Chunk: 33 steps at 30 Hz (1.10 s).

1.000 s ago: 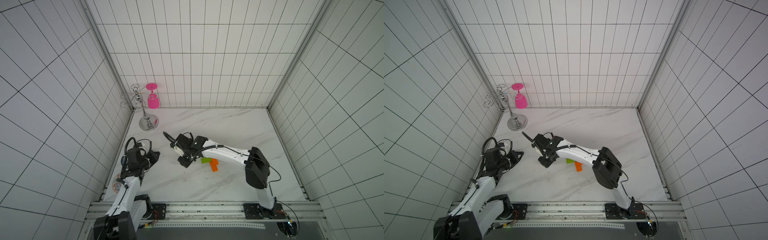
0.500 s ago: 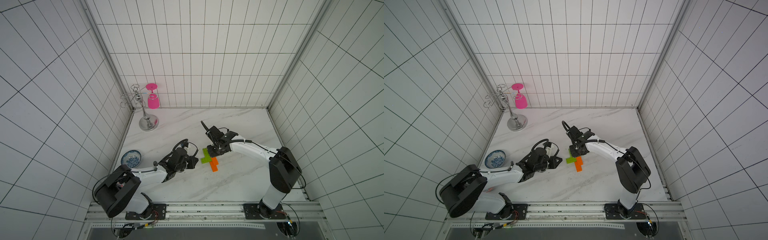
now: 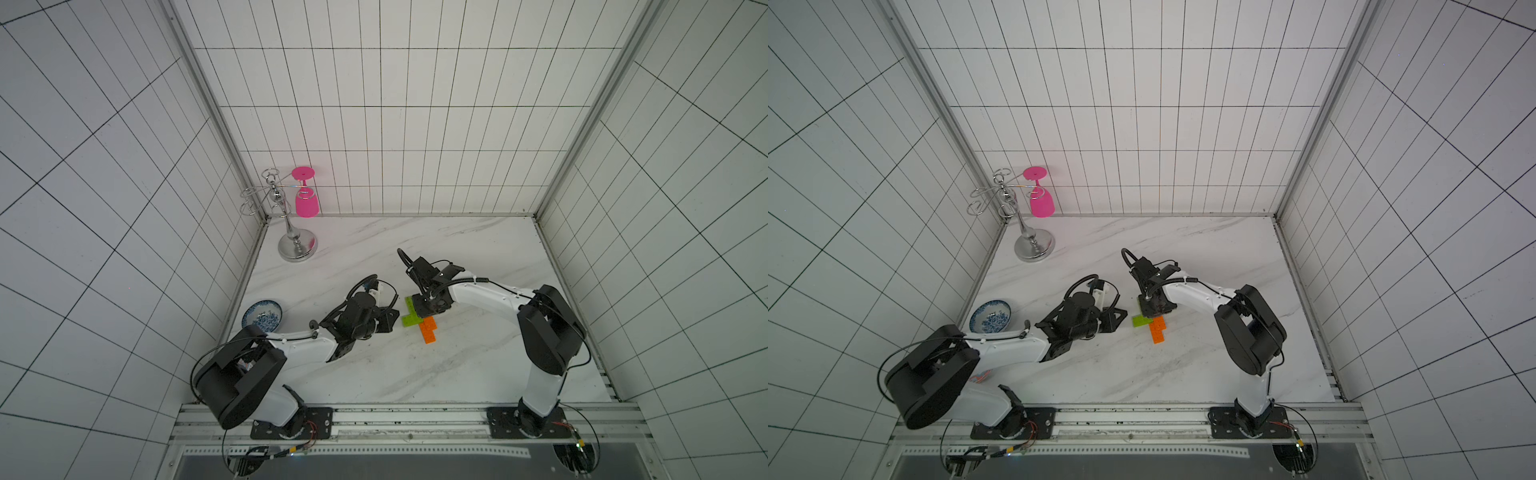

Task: Assemble a small pinwheel with lego
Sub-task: Assemble the lego brick with the lego brick.

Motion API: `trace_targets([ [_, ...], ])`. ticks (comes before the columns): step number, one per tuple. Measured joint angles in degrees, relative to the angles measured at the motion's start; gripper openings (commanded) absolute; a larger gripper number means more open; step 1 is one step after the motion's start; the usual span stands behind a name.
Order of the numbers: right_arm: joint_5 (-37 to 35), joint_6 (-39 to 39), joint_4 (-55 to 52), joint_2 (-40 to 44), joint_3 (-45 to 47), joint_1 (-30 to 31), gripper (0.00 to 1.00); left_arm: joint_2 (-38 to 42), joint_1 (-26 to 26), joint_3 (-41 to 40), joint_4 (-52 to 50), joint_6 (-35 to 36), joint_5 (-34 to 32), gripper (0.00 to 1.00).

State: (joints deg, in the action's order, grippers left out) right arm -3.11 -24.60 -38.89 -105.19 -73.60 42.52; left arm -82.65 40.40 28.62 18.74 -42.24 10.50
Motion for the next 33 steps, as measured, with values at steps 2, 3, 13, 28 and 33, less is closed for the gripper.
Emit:
trace_targets([
  [2, 0.0, 0.0, 0.1, -0.1, -0.1, 0.0, 0.19, 0.0, 0.0, 0.0, 0.0, 0.0, 0.0, 0.13],
  [3, 0.0, 0.0, 0.1, -0.2, -0.2, 0.1, 0.19, 0.0, 0.0, 0.0, 0.0, 0.0, 0.0, 0.13],
  [13, 0.2, 0.0, 0.4, -1.5, -1.7, 0.8, 0.20, 0.0, 0.0, 0.0, 0.3, 0.0, 0.0, 0.13],
  [28, -0.9, -0.5, -2.3, -4.3, -4.8, 1.8, 0.14, 0.0, 0.0, 0.0, 0.3, 0.0, 0.0, 0.12],
  [33, -2.5, -0.9, -3.5, -5.5, -5.9, 2.6, 0.12, 0.2, -0.2, 0.0, 0.1, 0.0, -0.2, 0.12],
])
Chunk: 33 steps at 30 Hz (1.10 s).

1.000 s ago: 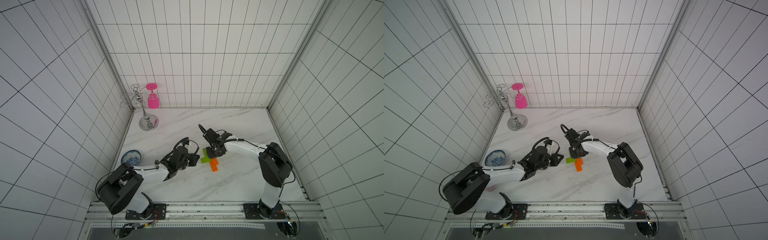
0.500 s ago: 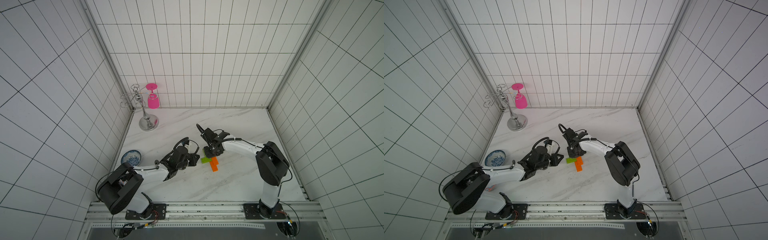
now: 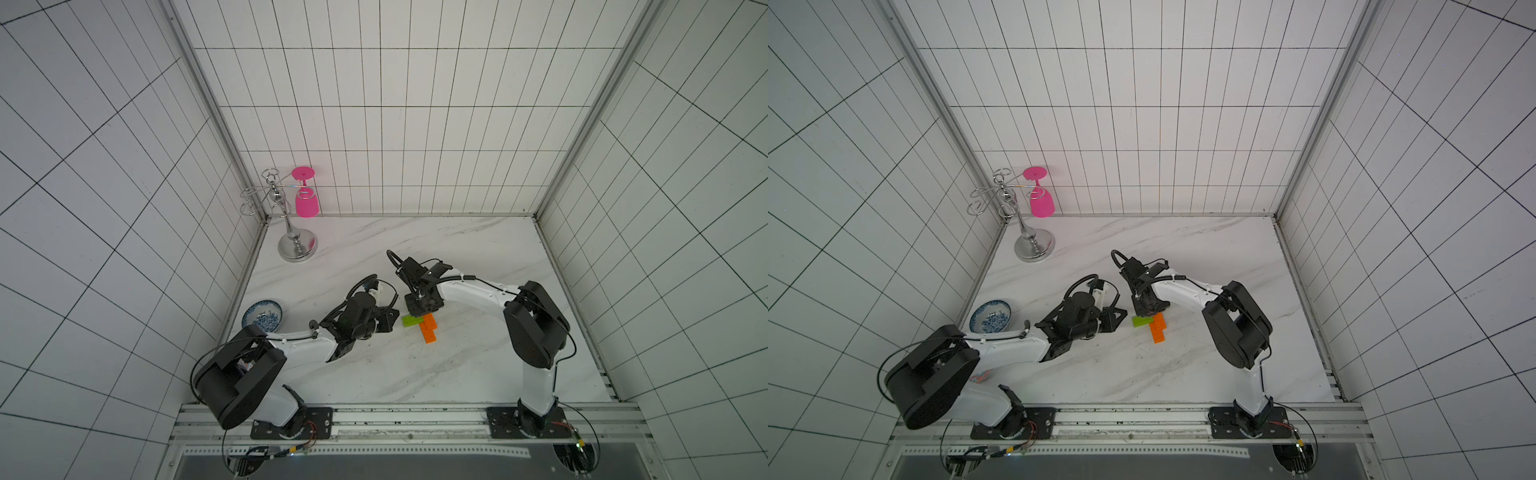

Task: Assemble a small pinwheel with lego
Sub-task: Assemble the lego brick with the lego brick.

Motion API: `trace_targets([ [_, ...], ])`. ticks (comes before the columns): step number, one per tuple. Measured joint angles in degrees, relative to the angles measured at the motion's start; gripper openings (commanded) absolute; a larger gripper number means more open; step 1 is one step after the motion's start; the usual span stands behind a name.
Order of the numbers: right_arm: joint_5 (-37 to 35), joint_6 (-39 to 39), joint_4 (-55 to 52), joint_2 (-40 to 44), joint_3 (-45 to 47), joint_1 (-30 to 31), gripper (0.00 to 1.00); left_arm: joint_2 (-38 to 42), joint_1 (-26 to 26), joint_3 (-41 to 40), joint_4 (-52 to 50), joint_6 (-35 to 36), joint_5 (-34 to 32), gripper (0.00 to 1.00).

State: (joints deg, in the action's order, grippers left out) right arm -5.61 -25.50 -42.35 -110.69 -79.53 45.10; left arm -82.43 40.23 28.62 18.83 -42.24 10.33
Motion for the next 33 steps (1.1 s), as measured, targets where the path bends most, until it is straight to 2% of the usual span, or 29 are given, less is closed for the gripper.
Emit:
trace_targets([
  [6, -0.3, -0.6, 0.9, 0.0, 1.2, 0.2, 0.13, 0.9, -0.6, 0.0, -0.4, 0.0, 0.0, 0.12],
  [15, -0.3, -1.3, 1.3, 0.9, 1.3, 0.2, 0.29, 3.1, -1.3, -0.2, -1.1, 0.0, 0.0, 0.12],
  [23, 0.0, -1.2, -2.4, 0.6, -0.5, 0.0, 0.36, 4.0, -1.3, -0.1, -2.5, 0.2, 0.0, 0.12],
  [28, 0.2, -0.9, -4.0, 0.6, -0.9, -0.1, 0.46, 4.2, -1.3, -0.1, -3.0, 0.2, 0.0, 0.12],
  [33, 0.3, -0.7, -4.9, 0.8, -1.4, -0.4, 0.51, 4.6, -1.3, -0.1, -3.2, 0.2, 0.0, 0.12],
])
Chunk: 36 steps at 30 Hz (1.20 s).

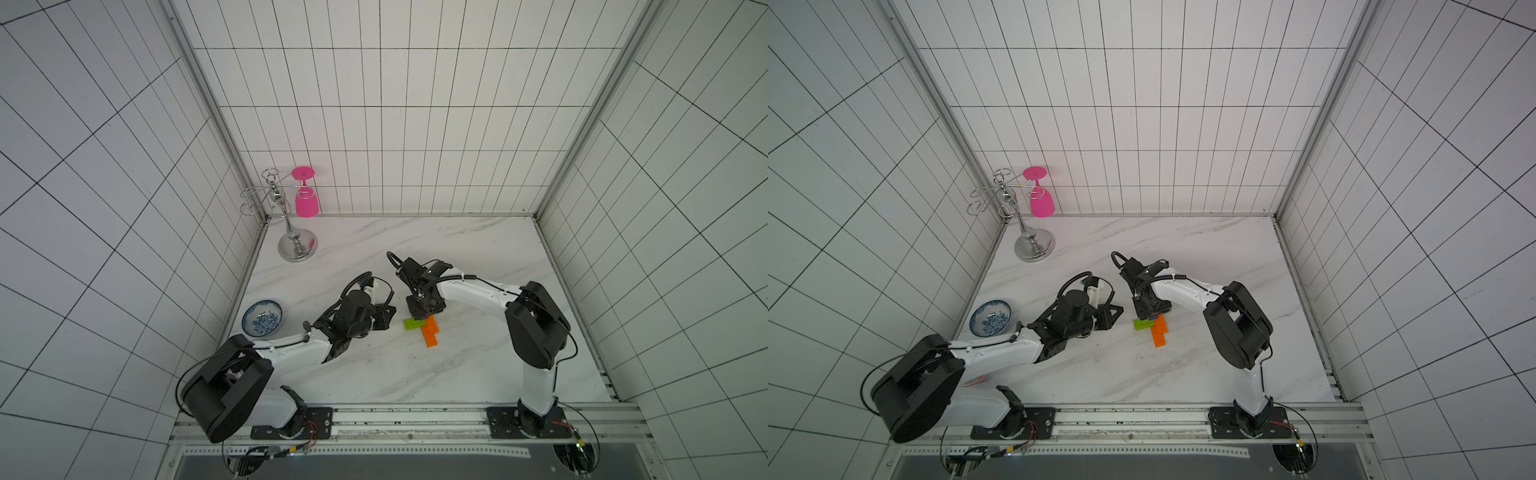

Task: Assemble a small pinwheel with lego
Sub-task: Assemble the lego brick with the lego brick, then reset both arms

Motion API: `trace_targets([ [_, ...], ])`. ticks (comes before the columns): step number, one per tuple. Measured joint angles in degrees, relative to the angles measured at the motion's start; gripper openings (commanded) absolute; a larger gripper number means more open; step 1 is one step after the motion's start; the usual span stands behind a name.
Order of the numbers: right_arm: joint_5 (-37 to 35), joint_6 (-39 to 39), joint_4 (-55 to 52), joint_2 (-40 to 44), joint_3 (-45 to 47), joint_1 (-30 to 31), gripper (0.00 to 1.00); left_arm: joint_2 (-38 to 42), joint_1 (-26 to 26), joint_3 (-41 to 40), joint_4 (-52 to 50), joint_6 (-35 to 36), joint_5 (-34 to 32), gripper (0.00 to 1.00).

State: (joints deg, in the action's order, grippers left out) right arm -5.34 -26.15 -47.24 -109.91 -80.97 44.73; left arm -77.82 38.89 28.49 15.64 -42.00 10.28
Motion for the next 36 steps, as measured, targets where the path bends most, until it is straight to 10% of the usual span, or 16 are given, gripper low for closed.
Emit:
trace_targets([
  [3, 0.4, 0.1, -0.1, 1.3, -0.1, -0.1, 0.55, 1.0, 0.0, 0.0, -1.3, 0.8, -0.5, 0.15],
  [13, -4.2, 2.6, 20.6, 36.0, 21.6, -8.2, 0.99, 23.7, -7.2, -0.2, -12.6, 9.0, -18.3, 0.97],
  [25, -24.8, 17.6, 41.6, 47.5, 41.3, -20.7, 0.99, 27.0, -17.8, -11.3, -0.9, 28.5, -37.0, 0.97],
  [36, -19.9, 27.2, 74.9, 39.7, 60.1, -34.9, 0.99, 14.2, -23.9, -19.3, 21.3, 44.6, -35.3, 0.97],
])
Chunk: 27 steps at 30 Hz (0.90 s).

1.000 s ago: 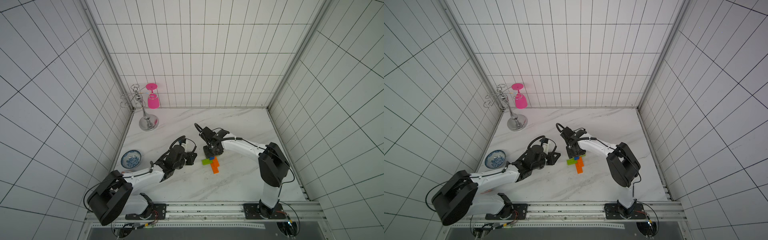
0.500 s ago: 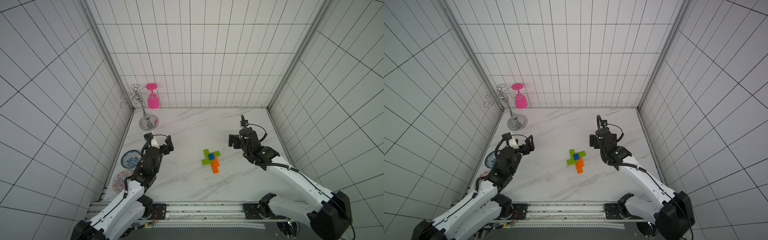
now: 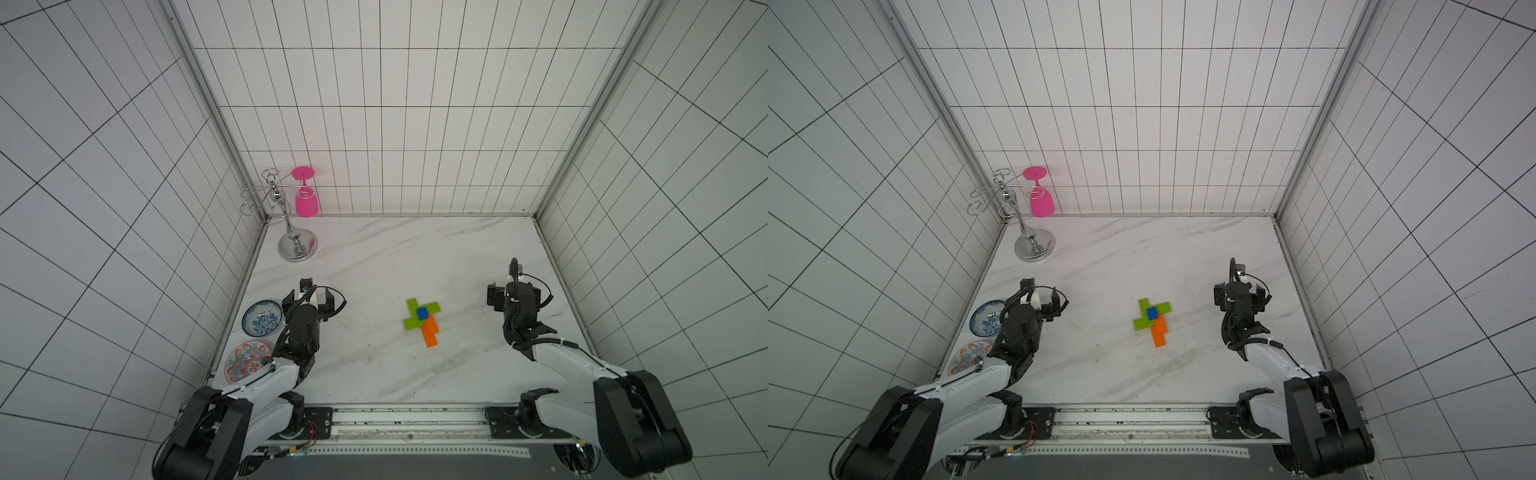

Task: Assemble a small pinwheel with lego
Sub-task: Reset both arms

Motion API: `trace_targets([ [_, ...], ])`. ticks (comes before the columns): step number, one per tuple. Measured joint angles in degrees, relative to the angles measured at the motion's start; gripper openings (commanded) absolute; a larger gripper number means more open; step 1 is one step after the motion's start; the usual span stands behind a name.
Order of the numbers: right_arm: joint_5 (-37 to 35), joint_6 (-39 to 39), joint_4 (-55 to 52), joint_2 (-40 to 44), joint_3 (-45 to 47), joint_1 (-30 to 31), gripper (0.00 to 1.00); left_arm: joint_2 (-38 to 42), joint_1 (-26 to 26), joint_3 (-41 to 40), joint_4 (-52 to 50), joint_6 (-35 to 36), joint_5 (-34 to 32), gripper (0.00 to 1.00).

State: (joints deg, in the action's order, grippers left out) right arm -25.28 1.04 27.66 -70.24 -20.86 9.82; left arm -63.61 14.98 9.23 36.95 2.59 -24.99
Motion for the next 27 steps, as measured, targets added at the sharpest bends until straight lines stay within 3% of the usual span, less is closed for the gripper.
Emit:
trace_targets([
  [9, 10.5, -2.6, 23.0, -15.0, 1.9, -8.2, 0.99, -20.0, -6.5, 4.1, 19.6, 2.4, 13.2, 0.97],
  [12, 12.0, -3.6, 22.1, -17.7, 1.7, -8.9, 0.99, -27.3, -7.2, 5.9, 23.2, 1.7, 13.7, 0.97],
  [14, 12.4, -3.8, 21.8, -18.1, 1.4, -9.0, 0.98, -27.3, -7.9, 8.8, 18.8, 0.2, 11.8, 0.98],
  [19, 12.5, -4.1, 21.3, -18.1, 0.5, -9.0, 0.99, -27.1, -8.0, 10.3, 20.8, -1.3, 7.7, 0.97],
  [27, 12.6, -4.1, 21.2, -18.1, 0.3, -9.0, 0.99, -26.9, -8.2, 11.0, 19.2, -2.0, 6.9, 0.97],
])
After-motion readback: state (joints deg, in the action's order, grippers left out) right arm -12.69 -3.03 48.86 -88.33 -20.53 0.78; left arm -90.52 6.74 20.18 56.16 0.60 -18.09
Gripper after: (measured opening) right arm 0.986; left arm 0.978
